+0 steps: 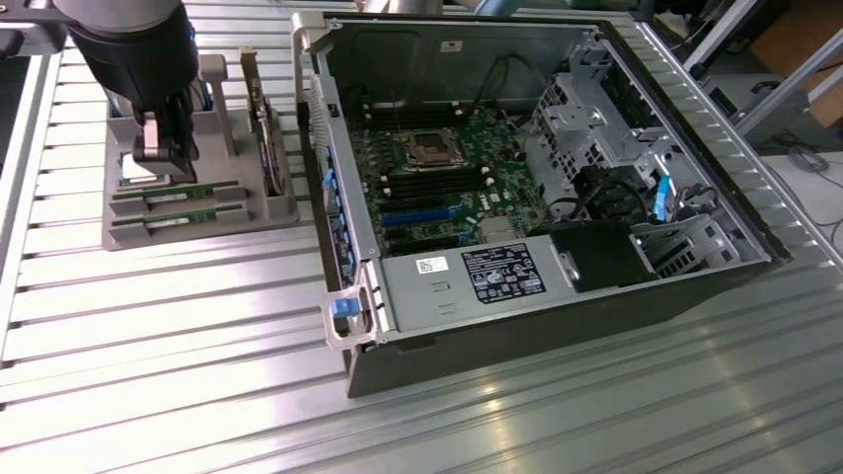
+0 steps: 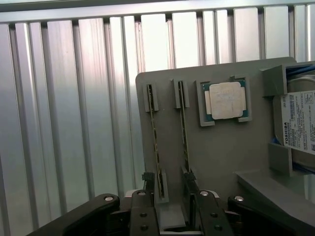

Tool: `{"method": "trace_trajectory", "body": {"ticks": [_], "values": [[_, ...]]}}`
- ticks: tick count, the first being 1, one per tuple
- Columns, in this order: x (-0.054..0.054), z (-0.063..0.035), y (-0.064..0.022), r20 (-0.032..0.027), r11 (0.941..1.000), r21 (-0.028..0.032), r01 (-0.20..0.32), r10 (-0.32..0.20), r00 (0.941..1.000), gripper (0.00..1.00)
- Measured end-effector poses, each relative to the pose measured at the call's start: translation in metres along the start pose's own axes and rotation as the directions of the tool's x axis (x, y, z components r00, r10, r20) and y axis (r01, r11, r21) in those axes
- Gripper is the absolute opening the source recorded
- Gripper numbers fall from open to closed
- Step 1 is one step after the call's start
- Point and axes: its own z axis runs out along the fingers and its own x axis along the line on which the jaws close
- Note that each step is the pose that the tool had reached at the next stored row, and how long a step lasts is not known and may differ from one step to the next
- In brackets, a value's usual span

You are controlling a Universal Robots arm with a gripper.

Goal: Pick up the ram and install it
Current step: 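Pick up the ram and move it above insertion slot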

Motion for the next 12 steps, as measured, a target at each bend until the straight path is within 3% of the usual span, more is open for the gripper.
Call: {"method": "trace_trajectory", "body": {"ticks": [12], "values": [[0.0001, 0.0060, 0.0000, 0.0000, 1.0000, 0.0001, 0.000, 0.000, 1.0000, 0.36]]}}
